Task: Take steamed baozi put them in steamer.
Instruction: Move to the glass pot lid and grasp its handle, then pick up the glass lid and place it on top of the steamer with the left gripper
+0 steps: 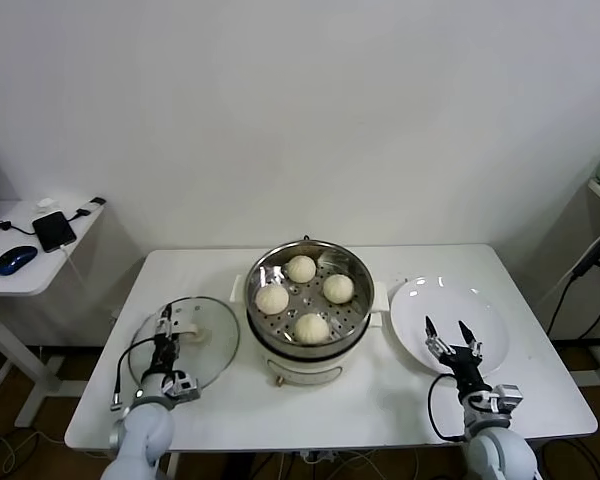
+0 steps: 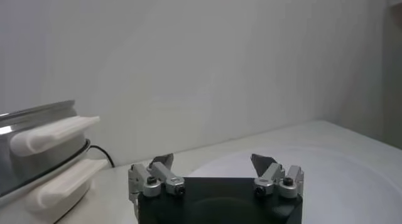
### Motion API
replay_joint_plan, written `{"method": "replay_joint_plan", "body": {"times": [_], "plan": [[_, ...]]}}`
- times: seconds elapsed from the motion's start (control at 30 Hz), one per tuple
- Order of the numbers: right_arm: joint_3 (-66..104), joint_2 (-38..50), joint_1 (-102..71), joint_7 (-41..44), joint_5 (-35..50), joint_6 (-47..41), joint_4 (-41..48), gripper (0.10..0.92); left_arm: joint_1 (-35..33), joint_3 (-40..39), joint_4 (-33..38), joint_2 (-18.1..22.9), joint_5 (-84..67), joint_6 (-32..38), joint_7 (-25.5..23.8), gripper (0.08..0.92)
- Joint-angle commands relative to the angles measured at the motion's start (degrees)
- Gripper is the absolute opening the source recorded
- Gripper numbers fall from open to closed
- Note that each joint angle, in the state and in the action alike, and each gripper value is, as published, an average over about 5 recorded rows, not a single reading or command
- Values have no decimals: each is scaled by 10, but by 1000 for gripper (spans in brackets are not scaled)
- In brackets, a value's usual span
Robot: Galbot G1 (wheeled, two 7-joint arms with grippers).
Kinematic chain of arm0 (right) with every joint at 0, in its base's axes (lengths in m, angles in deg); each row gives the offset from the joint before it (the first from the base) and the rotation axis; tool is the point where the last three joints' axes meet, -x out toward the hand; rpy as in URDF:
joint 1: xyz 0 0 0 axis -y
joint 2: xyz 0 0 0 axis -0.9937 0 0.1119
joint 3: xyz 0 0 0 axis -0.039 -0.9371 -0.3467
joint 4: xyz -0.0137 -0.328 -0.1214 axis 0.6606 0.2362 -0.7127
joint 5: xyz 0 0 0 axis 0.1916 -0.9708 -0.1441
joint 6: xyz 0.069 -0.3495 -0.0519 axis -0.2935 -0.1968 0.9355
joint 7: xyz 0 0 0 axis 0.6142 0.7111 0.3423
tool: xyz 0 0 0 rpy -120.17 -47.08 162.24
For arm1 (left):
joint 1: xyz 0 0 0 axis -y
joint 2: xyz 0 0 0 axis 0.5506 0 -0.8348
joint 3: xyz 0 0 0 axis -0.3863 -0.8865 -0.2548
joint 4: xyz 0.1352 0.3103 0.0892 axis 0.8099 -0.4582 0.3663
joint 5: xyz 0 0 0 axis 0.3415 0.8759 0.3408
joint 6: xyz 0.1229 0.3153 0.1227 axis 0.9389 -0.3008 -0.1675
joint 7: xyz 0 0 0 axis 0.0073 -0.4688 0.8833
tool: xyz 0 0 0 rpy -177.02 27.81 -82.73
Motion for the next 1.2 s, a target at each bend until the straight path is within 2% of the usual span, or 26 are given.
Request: {"method": "replay_joint_plan", "body": {"times": [0.03,0.37,0.5,0.63,0.83,0.9,1.0,1.2], "plan": [[1,-1,0,1,0,1,1,823,4,-1,-10,-2,-12,0,0,582],[0,-3,-1,2,-2,3,1,823,12,-1,-25,1,-26,-5,10,288],[0,-4,-1,2,-3,2,1,823,6,1,-8,1,-41,-15,1,187],[3,-4,0,2,-3,2,0,823,-23,-3,64,1,-72,-46,-25,162],[18,-1,0,4,2,-1,-3,823,-66,-34,183,4,-47,-194,-13,162],[24,0,-1,5,4,-4,-8,823,-72,-34,219,11,-23,-235,-24,162],[31,6,-4,7,8,-9,-16,823,-77,-27,278,25,7,-276,-70,162],[39,20,-6,8,12,-11,-22,823,-73,-25,387,35,71,-324,-195,162]]}}
